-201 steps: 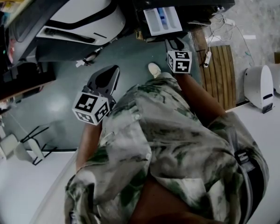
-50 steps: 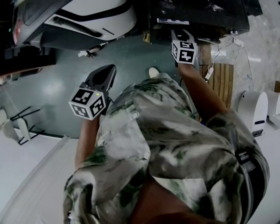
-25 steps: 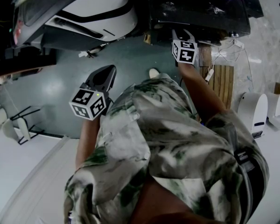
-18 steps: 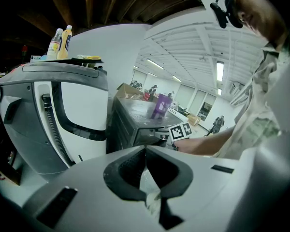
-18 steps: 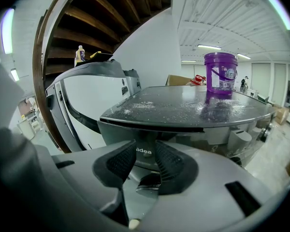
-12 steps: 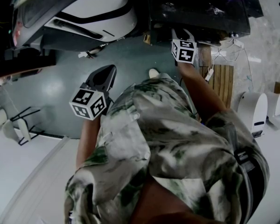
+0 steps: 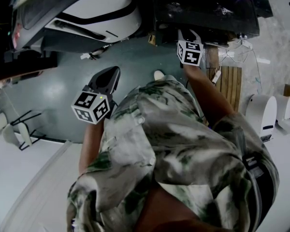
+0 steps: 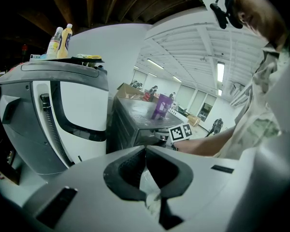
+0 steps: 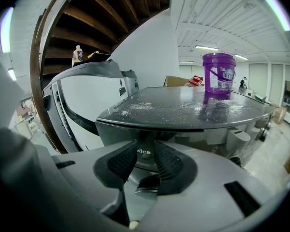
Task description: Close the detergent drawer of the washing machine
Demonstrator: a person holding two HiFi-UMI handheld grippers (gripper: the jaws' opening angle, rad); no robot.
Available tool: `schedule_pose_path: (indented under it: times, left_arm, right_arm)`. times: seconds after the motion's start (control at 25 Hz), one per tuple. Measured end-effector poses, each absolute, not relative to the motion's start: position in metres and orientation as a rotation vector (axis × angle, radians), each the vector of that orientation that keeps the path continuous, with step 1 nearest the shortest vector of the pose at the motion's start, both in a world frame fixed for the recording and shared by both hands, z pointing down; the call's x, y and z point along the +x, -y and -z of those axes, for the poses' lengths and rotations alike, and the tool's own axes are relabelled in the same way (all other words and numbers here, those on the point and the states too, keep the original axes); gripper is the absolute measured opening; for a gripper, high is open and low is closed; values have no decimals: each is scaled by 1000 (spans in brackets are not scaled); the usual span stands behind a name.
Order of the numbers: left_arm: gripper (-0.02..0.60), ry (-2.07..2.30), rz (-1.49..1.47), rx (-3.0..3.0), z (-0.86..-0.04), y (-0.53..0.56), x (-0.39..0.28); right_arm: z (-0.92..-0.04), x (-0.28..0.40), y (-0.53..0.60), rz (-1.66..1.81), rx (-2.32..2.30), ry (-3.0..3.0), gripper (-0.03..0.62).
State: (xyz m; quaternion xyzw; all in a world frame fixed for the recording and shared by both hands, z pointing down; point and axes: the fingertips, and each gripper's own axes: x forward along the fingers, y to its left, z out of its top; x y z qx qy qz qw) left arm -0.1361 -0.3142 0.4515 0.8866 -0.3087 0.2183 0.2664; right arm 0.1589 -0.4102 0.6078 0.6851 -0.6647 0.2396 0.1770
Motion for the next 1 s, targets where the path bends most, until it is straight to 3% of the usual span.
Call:
schedule_pose_path:
  times: [0.36, 0.4, 1.0]
  left_arm:
    - [28, 852, -589, 2373, -453, 313, -143]
    - [28, 853, -589, 2372, -454, 312, -143]
    - [28, 786, -565, 2397, -454, 278, -162]
  right_arm:
    - [-611, 161, 417, -692, 1958, 1859, 127]
    - [-613, 162, 418, -695, 1960, 1850, 84]
    - [-595, 131, 373, -685, 1870, 1949, 67]
